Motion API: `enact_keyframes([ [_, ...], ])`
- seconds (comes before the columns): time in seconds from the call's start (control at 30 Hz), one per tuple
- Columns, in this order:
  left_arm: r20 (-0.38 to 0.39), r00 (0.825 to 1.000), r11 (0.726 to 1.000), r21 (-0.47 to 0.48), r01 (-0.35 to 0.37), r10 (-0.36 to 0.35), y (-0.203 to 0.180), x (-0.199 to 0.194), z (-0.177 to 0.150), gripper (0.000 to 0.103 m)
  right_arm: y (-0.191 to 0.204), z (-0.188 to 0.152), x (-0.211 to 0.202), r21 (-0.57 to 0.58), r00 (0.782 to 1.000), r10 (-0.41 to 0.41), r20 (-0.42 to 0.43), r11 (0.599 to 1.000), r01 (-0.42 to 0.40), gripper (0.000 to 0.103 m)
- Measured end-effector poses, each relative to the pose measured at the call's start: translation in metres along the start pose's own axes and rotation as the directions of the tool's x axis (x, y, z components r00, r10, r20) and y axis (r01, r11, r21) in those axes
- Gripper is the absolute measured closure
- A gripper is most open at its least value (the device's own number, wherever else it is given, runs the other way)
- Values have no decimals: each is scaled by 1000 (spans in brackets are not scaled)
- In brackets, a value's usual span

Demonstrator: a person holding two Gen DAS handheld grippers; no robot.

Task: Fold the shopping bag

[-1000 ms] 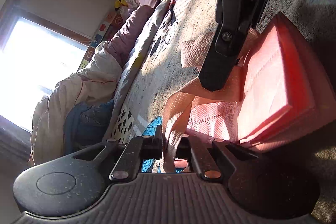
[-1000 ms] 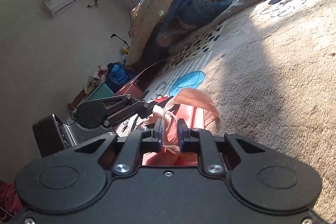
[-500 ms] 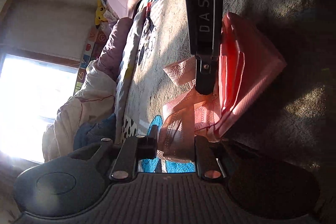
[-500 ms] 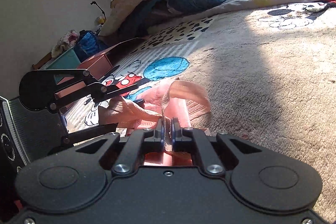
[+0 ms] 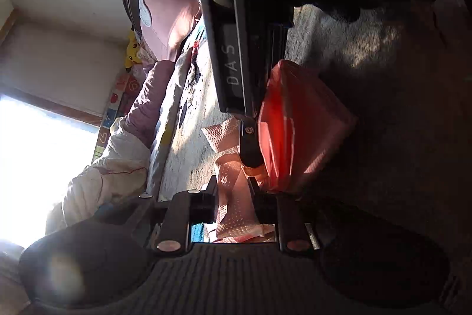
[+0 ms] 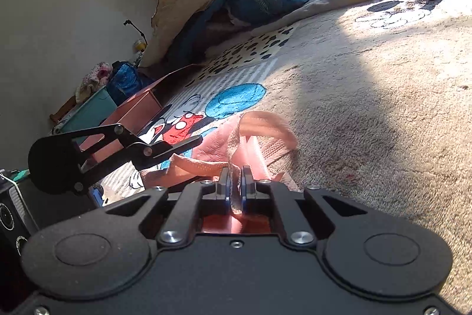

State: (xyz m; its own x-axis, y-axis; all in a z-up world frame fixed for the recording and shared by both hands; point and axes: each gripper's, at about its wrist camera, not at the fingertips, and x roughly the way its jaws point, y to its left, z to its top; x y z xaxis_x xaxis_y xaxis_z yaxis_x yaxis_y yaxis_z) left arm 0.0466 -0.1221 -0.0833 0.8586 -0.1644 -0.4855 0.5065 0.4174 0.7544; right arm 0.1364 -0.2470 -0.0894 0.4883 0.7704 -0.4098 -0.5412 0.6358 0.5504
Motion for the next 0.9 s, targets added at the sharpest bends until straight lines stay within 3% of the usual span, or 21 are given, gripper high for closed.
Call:
enact_keyframes([
  [0.07,37,996,982,-171,83,-78,19,0,-5,86,1,0,0,-4,1000,1,0,1000,-1,101],
  [0.1,55,991,941,-313,132,-121,35,0,-12,85,3,0,0,-26,1000,-6,-2,1000,6,101],
  [0.17,18,995,916,-389,94,-94,46,3,-22,67,3,-1,0,-13,1000,0,2,1000,0,101],
  [0.2,30,1000,977,-215,-2,9,27,-1,-21,44,3,-1,-1,-5,1000,3,4,1000,-3,101],
  [0.23,60,993,994,-56,-93,97,11,-4,-20,43,2,-1,0,-2,1000,6,4,1000,-6,101],
  [0.27,92,994,991,-131,-40,53,14,-6,-23,43,3,-1,0,1,1000,7,5,1000,-7,101],
  [0.3,102,994,956,-294,0,31,26,-6,-28,43,2,-1,0,6,1000,7,5,1000,-7,101],
  [0.33,103,995,897,-440,47,-2,40,-3,-36,42,1,-1,0,15,1000,5,8,1000,-5,101],
  [0.4,81,997,898,-439,28,9,45,-4,-40,42,1,-2,0,14,1000,6,8,1000,-6,101],
  [0.5,56,998,966,-258,11,3,45,-14,-29,42,3,-2,0,9,1000,5,8,1000,-6,101],
  [0.53,49,999,968,-250,13,-1,49,-19,-25,43,3,-2,0,5,1000,5,9,1000,-5,101],
  [0.63,34,999,982,-190,10,-4,54,-20,-16,57,4,-3,0,-9,1000,3,9,1000,-3,101],
  [0.7,61,997,972,-228,52,-39,57,-21,-12,59,6,-4,0,-23,1000,-3,10,1000,3,101],
  [0.83,35,994,968,-227,107,-102,57,-5,-6,61,8,-4,0,-42,1000,-10,11,999,11,101],
  [0.9,10,988,961,-230,151,-153,55,10,-9,71,7,-4,0,-41,1000,-10,11,999,10,101],
])
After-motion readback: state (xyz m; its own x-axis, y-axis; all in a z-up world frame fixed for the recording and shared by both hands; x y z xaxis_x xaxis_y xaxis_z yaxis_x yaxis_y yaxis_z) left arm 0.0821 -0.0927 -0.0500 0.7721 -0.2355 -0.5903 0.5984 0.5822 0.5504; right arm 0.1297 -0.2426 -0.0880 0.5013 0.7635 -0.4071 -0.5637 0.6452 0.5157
